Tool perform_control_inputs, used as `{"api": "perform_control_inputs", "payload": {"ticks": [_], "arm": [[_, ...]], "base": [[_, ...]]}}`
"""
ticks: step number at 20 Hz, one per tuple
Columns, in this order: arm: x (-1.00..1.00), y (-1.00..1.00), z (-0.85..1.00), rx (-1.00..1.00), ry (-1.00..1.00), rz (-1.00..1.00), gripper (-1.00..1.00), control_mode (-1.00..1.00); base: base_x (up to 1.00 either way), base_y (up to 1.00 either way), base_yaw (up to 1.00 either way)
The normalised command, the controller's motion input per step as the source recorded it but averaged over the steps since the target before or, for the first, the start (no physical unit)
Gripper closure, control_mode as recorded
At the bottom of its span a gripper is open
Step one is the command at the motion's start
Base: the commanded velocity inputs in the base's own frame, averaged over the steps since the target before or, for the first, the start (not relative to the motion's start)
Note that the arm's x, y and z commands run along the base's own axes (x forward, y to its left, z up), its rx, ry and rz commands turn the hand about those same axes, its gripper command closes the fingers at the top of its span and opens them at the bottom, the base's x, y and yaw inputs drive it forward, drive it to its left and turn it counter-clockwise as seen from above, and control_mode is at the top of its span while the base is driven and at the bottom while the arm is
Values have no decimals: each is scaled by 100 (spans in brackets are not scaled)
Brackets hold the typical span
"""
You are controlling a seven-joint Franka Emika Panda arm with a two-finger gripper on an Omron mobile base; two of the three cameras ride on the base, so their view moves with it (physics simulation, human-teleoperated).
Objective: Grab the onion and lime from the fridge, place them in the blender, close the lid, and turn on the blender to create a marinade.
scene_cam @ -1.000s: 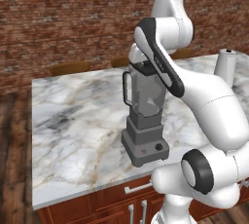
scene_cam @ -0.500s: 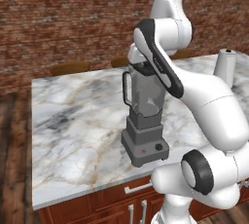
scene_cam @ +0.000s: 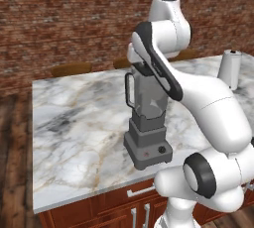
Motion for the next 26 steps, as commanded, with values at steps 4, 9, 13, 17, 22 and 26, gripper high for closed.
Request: {"api": "perform_control_inputs", "payload": {"ticks": [4, 9, 13, 17, 22, 26], "arm": [[39, 6, -3, 0, -7, 0, 100, -100], [23, 0, -22, 0, -6, 4, 100, -100], [-44, 0, -31, 0, 0, 6, 100, -100], [-38, 0, -24, 0, -1, 3, 100, -100], [-1, 0, -4, 0, -6, 0, 100, -100], [-9, 0, 0, 0, -10, 0, 100, -100]], "base": [[0, 0, 0], [0, 0, 0], [0, 0, 0], [0, 0, 0], [0, 0, 0], [0, 0, 0]]}}
